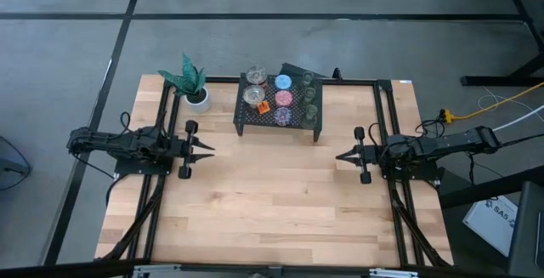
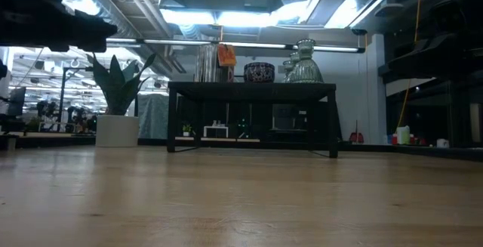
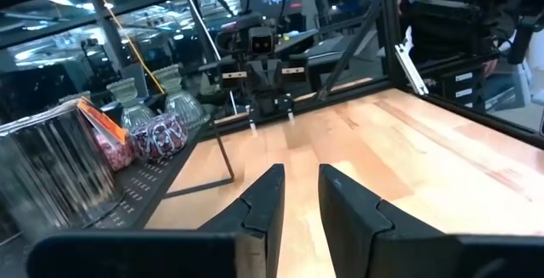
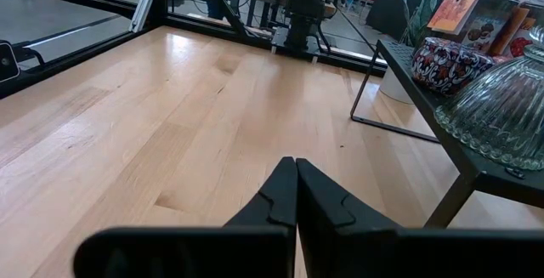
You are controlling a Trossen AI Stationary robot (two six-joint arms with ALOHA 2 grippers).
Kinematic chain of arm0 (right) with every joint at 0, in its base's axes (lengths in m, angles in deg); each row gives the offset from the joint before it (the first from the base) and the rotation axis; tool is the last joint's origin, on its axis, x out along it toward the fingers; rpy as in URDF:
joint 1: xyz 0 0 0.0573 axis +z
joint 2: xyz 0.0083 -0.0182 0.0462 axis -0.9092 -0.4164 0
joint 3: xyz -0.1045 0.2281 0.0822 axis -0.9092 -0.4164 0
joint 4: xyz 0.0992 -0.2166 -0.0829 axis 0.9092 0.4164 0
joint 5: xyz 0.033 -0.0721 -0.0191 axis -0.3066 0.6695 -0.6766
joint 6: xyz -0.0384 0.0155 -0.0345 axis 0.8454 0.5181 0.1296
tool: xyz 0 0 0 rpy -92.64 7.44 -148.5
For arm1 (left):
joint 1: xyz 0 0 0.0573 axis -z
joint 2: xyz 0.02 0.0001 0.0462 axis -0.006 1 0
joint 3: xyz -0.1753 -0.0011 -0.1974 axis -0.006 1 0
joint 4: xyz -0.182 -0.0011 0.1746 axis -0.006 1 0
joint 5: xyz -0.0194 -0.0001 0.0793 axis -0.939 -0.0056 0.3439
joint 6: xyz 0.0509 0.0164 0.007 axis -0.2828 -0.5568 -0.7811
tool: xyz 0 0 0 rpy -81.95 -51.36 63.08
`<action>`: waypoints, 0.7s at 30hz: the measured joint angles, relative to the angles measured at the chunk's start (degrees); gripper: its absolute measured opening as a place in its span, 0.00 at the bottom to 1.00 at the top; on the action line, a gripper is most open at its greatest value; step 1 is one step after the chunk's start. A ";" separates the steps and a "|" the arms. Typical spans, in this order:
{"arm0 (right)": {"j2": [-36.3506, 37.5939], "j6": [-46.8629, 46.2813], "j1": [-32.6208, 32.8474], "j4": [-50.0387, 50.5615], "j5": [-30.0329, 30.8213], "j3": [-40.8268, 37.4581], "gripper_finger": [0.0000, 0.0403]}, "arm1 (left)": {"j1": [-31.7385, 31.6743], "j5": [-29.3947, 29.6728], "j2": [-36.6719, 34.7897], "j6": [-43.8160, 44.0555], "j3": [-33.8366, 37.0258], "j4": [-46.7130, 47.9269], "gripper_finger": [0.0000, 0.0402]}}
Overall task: Pick & Place candle stick holders
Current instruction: Return to Home Position
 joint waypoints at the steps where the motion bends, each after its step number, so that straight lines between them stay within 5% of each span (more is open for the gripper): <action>1: 0.00 0.00 -0.01 -0.02 0.02 -0.01 0.01 | 0.00 -0.03 0.01 -0.02 0.00 0.05 0.17; 21: 0.00 0.00 -0.02 -0.02 0.00 -0.02 0.01 | -0.11 -0.03 1.31 -0.03 0.00 0.11 0.17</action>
